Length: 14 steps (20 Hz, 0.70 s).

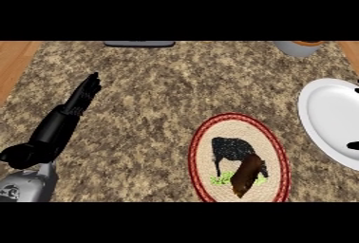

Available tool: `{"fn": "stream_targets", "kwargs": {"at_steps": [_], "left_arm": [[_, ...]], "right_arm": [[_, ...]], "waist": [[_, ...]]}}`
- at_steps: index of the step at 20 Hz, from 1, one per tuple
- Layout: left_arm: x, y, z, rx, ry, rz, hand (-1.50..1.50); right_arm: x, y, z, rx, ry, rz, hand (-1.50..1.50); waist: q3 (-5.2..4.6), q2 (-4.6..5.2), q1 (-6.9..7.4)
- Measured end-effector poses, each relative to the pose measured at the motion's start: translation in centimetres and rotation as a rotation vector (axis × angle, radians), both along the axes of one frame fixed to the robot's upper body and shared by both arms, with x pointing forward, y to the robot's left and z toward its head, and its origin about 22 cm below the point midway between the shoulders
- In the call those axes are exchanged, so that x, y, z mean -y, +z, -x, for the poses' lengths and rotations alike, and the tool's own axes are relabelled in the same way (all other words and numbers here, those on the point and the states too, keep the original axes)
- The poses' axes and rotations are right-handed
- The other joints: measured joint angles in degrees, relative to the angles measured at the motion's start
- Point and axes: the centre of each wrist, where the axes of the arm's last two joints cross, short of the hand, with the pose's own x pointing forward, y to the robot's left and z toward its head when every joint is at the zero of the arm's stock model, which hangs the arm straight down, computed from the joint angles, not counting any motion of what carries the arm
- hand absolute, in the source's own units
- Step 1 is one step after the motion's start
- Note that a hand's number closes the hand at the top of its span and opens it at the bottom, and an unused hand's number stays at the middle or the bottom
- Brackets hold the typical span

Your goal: Pick the can from the placemat and place it in the plate

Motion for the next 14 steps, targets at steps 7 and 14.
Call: {"fn": "stream_targets", "kwargs": {"at_steps": [7, 14], "left_arm": [[0.0, 0.2, -0.2, 0.001, 0.015, 0.005, 0.0], [-0.2, 0.1, 0.2, 0.003, 0.012, 0.005, 0.0]], "right_arm": [[1.1, 1.0, 0.3, -0.114, -0.021, -0.233, -1.5], [3.5, 3.6, 1.3, -0.174, -0.059, -0.385, -1.5]], "waist": [[-0.01, -0.19, -0.66], [0.16, -0.05, -0.48]]}}
